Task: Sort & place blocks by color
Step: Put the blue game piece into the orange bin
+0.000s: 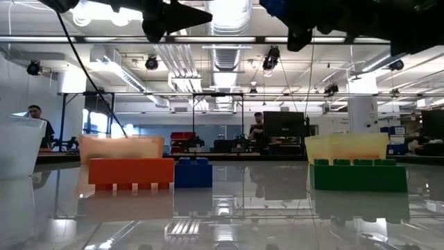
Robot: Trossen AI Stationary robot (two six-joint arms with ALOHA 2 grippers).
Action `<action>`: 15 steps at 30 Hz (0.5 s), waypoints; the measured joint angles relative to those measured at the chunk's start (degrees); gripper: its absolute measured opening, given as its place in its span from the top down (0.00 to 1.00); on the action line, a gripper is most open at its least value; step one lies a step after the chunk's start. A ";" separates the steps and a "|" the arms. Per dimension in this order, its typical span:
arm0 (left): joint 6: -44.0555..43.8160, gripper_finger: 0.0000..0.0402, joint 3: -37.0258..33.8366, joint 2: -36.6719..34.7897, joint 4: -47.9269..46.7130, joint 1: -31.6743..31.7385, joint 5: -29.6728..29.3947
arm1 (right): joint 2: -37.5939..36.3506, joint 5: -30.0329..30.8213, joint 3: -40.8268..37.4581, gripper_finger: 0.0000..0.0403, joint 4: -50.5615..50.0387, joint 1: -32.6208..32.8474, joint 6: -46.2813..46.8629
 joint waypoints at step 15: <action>6.74 0.39 2.05 15.65 29.67 0.07 7.92 | 12.29 -0.39 0.24 0.69 22.90 -4.33 3.28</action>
